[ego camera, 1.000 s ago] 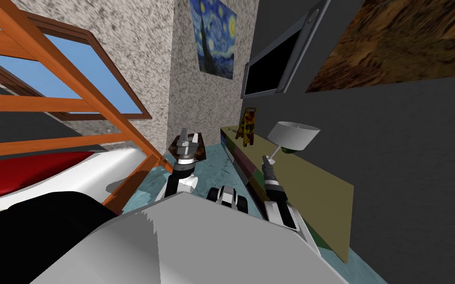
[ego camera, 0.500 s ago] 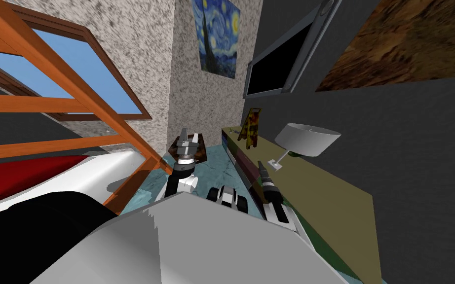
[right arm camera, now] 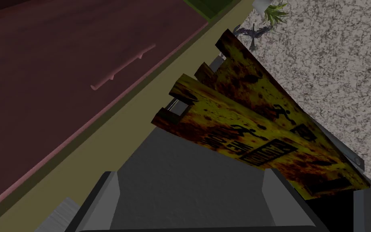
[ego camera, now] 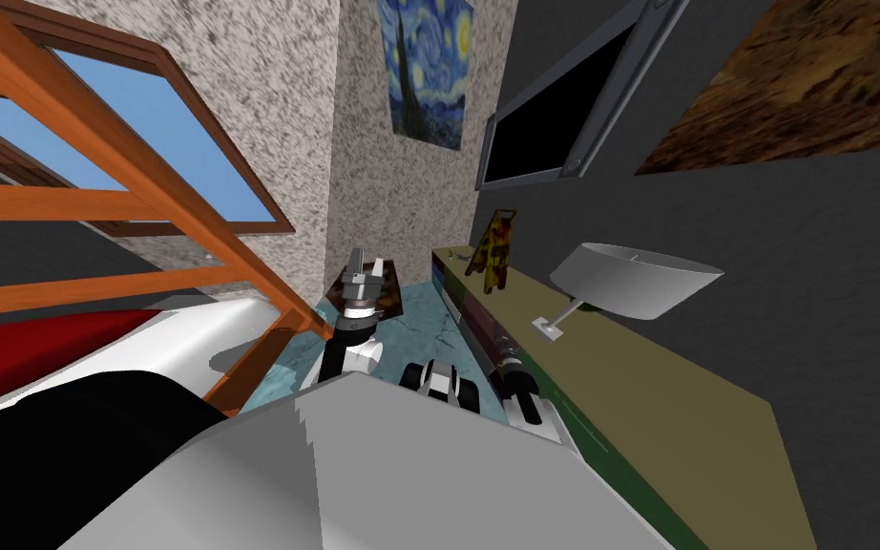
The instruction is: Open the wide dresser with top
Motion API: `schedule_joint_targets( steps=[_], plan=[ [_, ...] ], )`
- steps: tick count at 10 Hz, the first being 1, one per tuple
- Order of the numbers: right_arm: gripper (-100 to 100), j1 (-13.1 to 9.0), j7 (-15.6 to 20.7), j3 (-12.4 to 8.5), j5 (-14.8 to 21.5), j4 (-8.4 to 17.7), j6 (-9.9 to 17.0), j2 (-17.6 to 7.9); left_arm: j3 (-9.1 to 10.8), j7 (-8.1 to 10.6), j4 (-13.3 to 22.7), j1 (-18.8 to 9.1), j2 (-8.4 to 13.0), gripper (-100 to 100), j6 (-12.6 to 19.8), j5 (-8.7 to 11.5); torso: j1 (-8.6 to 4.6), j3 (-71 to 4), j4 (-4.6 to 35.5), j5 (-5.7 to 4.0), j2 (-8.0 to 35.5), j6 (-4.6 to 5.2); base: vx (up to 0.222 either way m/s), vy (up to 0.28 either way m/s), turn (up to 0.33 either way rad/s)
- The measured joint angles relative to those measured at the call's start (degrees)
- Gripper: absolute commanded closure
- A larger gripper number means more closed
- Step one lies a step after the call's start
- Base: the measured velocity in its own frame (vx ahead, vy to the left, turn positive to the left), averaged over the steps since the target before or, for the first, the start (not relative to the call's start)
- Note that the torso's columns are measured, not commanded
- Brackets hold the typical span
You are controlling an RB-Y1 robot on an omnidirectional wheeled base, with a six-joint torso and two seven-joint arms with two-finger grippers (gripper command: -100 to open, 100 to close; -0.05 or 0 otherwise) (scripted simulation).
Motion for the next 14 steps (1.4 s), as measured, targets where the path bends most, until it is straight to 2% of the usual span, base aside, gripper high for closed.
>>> schedule_joint_targets(
  steps=[3, 4, 5, 6, 7, 9, 10, 12, 14],
  plan=[
    [-100, 0.7, 0.5, 1.5, 4.6, 3.9, 4.8, -0.4, 0.0, 0.0, 0.0, 0.0, 0.0, 0, 0.0, 0.0, -0.08, 0.0, 0.0, -0.05, 0.0, -0.01, 0.114, 0.078, 0.027],
    [-100, 0.5, 0.5, 1.4, 5.7, 5.8, 5.7, -0.7, 0.0, 0.0, 0.0, 0.0, 0.0, 0, 0.0, 0.0, -0.05, 0.1, 0.0, -0.02, 0.1, 0.0, 0.042, 0.045, -0.008],
    [-100, 0.4, 0.4, 1.6, 5.9, 6.0, 6.6, -1.0, 0.01, 0.0, 0.0, 0.0, 0.0, 0, 0.0, 0.0, -0.14, 0.2, 0.1, -0.04, 0.3, 0.0, 0.075, 0.082, 0.04],
    [-100, -0.1, 0.5, 2.5, 7.1, 6.8, 8.8, -1.7, 0.0, 0.0, 0.0, 0.0, 0.0, 0, 0.0, 0.0, 0.01, 0.1, 0.0, -0.02, 0.1, -0.02, 0.077, 0.082, 0.028],
    [-100, 0.7, 0.7, 2.8, 8.3, 7.4, 10.2, -1.6, 0.0, 0.0, 0.0, 0.0, 0.0, 0, 0.0, 0.0, 0.0, 0.0, 0.0, 0.0, 0.1, 0.01, 0.123, 0.076, 0.043],
    [-100, 0.2, 0.7, 3.4, 11.1, 10.5, 13.2, -2.1, 0.0, 0.0, 0.0, 0.0, 0.0, 0, 0.0, 0.0, -0.04, 0.0, 0.0, -0.02, 0.0, 0.0, 0.098, 0.092, 0.033],
    [-100, -0.6, 0.6, 3.5, 13.1, 13.6, 14.0, -2.2, 0.0, 0.0, 0.0, 0.0, 0.0, 0, 0.0, 0.0, 0.02, 0.0, 0.0, -0.01, 0.0, -0.01, 0.099, 0.083, 0.025],
    [-100, 0.2, 0.9, 4.3, 13.9, 13.6, 16.9, -3.2, 0.01, 0.0, 0.0, 0.0, 0.0, 0, 0.0, 0.0, -0.2, 0.1, 0.1, -0.06, 0.2, 0.0, 0.074, 0.048, 0.027],
    [-100, 0.1, 1.0, 5.0, 17.0, 16.3, 19.6, -3.1, 0.01, 0.0, 0.0, 0.0, 0.0, 0, 0.0, 0.0, -0.04, 0.0, 0.0, -0.02, 0.0, 0.0, 0.062, 0.043, 0.01]
  ],
)
